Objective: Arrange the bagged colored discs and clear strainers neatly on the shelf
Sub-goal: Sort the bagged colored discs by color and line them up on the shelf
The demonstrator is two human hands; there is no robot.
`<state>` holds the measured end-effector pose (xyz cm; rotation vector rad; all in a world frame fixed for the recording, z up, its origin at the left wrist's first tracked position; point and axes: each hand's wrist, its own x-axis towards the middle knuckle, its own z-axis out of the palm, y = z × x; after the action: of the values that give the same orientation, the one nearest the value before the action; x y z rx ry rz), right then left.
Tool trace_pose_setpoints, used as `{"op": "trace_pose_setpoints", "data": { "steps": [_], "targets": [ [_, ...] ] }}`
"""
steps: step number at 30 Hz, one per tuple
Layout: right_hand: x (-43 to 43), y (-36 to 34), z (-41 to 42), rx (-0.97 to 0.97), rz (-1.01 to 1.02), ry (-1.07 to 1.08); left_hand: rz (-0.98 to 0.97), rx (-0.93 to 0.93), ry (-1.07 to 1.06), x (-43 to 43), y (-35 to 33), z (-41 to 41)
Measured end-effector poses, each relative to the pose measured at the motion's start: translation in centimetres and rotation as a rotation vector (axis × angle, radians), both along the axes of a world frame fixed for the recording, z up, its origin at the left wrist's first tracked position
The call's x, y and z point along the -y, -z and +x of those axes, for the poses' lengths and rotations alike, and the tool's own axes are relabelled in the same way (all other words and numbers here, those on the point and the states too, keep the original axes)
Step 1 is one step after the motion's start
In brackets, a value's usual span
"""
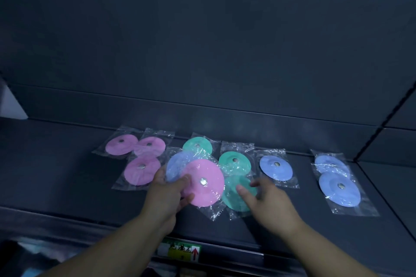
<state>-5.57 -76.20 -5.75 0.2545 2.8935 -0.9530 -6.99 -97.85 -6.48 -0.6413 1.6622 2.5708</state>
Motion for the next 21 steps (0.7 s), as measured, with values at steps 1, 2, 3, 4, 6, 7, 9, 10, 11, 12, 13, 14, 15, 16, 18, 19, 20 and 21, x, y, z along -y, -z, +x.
{"op": "trace_pose_setpoints", "data": {
  "steps": [1,2,3,4,6,7,9,10,11,12,13,14,15,16,18,19,20,21],
  "targets": [
    [0.8,-0.1,0.3,0.022,-0.165,-0.009,0.012,-0.001,0.011,-0.3,-0.1,0.2],
    [1.5,-0.3,0.6,0.082,-0.368,-0.012,0.022,-0.006,0.025,-0.6,-0.3,0.4],
    [2.1,-0.3,0.8,0.15,-0.577,-0.006,0.026,-0.013,0.041,-0.9,-0.4,0.5],
    [2.4,-0.1,0.9,0.21,-0.735,0.008,0.032,-0.019,0.057,-1.1,-0.6,0.6],
    [2.5,0.2,1.0,0.279,-0.906,0.034,0.033,-0.022,0.078,-1.3,-0.9,0.9],
    [2.3,0.3,0.9,0.292,-0.958,0.045,0.029,-0.024,0.086,-1.4,-0.9,1.0],
    [1.8,0.5,0.9,0.282,-1.032,0.079,-0.002,-0.023,0.095,-1.3,-0.9,1.2],
    [1.5,0.5,0.8,0.266,-1.06,0.106,-0.022,-0.02,0.093,-1.3,-0.8,1.3],
    [1.1,0.5,0.8,0.253,-1.088,0.137,-0.037,-0.01,0.098,-1.2,-0.8,1.3],
    [0.7,0.4,0.8,0.248,-1.121,0.157,-0.054,0.002,0.114,-1.3,-0.8,1.3],
    [0.3,0.4,0.8,0.247,-1.158,0.167,-0.084,0.012,0.145,-1.4,-0.9,1.3],
    [0.0,0.3,0.9,0.253,-1.201,0.172,-0.118,0.017,0.199,-1.7,-1.1,1.4],
    [-0.3,0.2,0.9,0.267,-1.246,0.173,-0.143,0.019,0.264,-2.1,-1.3,1.4],
    [-0.5,0.1,1.0,0.288,-1.283,0.166,-0.168,0.017,0.325,-2.7,-1.5,1.6],
    [-0.6,-0.1,1.3,0.326,-1.319,0.13,-0.188,0.014,0.44,-4.0,-1.8,1.9],
    [-0.7,-0.2,1.5,0.335,-1.33,0.123,-0.191,0.011,0.495,-4.7,-1.9,2.0],
    [-0.8,-0.2,1.7,0.333,-1.342,0.129,-0.208,0.003,0.53,-5.4,-2.0,2.1],
    [-1.1,-0.1,1.8,0.319,-1.353,0.147,-0.241,-0.012,0.555,-5.9,-2.1,2.1]
  ]
}}
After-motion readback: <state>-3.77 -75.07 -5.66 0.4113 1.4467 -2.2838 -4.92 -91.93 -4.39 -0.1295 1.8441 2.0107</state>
